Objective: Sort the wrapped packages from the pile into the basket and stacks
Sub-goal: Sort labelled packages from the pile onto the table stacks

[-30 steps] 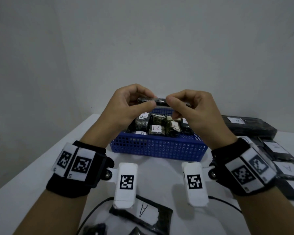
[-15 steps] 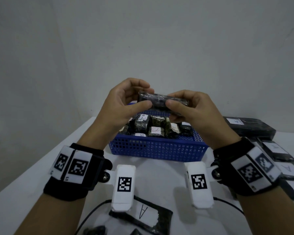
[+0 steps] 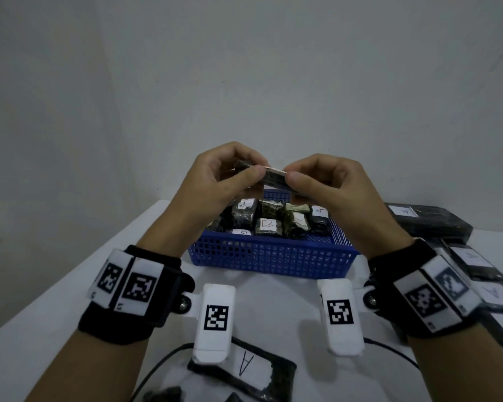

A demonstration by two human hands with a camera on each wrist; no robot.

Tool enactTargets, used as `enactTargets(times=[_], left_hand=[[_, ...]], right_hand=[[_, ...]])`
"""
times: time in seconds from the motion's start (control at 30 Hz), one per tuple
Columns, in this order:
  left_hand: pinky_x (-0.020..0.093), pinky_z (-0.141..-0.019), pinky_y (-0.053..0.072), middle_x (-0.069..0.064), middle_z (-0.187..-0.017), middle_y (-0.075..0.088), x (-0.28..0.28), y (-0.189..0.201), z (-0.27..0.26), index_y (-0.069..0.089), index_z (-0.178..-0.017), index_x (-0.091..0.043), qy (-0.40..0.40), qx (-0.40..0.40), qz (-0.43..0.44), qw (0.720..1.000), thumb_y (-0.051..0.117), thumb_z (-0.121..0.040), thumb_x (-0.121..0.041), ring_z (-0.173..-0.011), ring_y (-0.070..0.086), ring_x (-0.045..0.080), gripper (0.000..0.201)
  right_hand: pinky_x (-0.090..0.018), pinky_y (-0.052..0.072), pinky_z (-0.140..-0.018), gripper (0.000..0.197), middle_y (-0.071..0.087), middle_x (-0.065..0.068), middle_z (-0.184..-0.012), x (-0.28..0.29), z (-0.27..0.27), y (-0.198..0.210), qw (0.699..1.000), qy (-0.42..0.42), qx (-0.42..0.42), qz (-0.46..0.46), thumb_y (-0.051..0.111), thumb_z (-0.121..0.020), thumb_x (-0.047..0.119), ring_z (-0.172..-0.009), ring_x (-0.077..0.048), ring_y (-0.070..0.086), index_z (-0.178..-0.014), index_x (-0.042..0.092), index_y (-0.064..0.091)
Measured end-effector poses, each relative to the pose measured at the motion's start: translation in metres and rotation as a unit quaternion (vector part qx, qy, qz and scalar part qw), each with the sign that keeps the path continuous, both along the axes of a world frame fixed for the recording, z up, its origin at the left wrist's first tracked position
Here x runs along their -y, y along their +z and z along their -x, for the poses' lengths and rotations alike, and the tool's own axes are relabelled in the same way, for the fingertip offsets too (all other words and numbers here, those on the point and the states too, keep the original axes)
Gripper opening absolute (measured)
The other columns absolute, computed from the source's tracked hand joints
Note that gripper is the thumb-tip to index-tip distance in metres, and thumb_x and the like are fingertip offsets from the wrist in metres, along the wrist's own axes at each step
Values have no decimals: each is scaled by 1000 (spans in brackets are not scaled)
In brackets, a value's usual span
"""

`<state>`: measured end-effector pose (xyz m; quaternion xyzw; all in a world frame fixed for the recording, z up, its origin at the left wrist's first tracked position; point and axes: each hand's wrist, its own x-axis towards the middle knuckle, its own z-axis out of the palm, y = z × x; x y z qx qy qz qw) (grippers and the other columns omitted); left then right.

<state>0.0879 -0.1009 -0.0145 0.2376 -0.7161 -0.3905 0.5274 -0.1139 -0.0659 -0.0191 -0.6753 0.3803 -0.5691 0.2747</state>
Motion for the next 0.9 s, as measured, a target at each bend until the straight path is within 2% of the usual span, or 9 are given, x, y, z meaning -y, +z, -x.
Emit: enactTargets(times=[0.1,0.17,0.27,0.37,0.5,0.6,0.7,0.77,0.9], left_hand=[[30,-75,60,14,-94,67,1,-1,2,65,-97,-5,0,-20,-12,1000,63,-93,-5,-84,71,19,5],[29,-75,59,20,-96,67,0,-2,4,66,-94,-7,7,-25,-1,1000,66,-92,-4,-85,70,20,4],[32,-82,59,27,-108,67,0,-1,3,68,-91,-12,-4,-31,12,999,70,-84,-6,-91,67,23,10],[40,-88,55,20,-115,66,-1,1,-1,63,-102,-12,-13,-18,35,999,67,-81,-1,-97,63,22,24],[35,-82,57,8,-113,68,-2,1,0,59,-112,-10,-10,-28,26,999,60,-90,6,-99,65,17,28],[31,-79,58,6,-104,73,-1,0,1,57,-113,-12,-5,-51,2,999,59,-93,7,-95,70,18,27],[33,-82,58,7,-107,75,-2,2,-2,59,-114,-13,-45,-74,-21,996,58,-91,-6,-99,71,22,24],[33,-83,57,8,-109,74,-3,3,-2,60,-113,-13,-55,-79,-13,995,59,-90,-9,-101,70,23,23],[29,-82,56,5,-101,70,-4,2,6,63,-103,-11,-38,-52,18,998,71,-84,-11,-95,69,18,21]], right_hand=[[-44,62,-78,8,76,-9,-83,1,-2,2,999,-34,-2,34,74,-90,15,-77,-32,72,-91,8,76],[-39,61,-78,8,76,-5,-82,1,-3,1,998,-44,-8,50,76,-89,15,-76,-25,71,-91,8,76],[-35,58,-80,16,75,-6,-96,1,-1,1,999,-35,-19,25,77,-88,17,-82,-24,70,-101,9,74],[-29,59,-69,28,69,-2,-102,0,0,1,999,-17,18,-39,74,-90,22,-70,-16,66,-115,13,68],[-25,56,-61,24,74,-6,-91,0,1,2,998,-24,32,-42,77,-86,8,-67,-15,63,-108,12,69],[-27,59,-65,29,76,-9,-98,0,2,2,998,-34,43,-33,79,-83,5,-72,-20,69,-108,11,68],[-36,62,-82,38,70,-1,-111,1,0,-4,994,-88,51,-39,80,-84,14,-83,-22,75,-118,18,65],[-39,61,-89,49,67,2,-119,3,-1,-6,993,-100,36,-42,81,-83,21,-89,-18,75,-128,22,61],[-26,54,-92,104,52,12,-143,3,-5,-5,995,-23,-23,-90,82,-67,45,-120,-9,61,-156,31,31]])
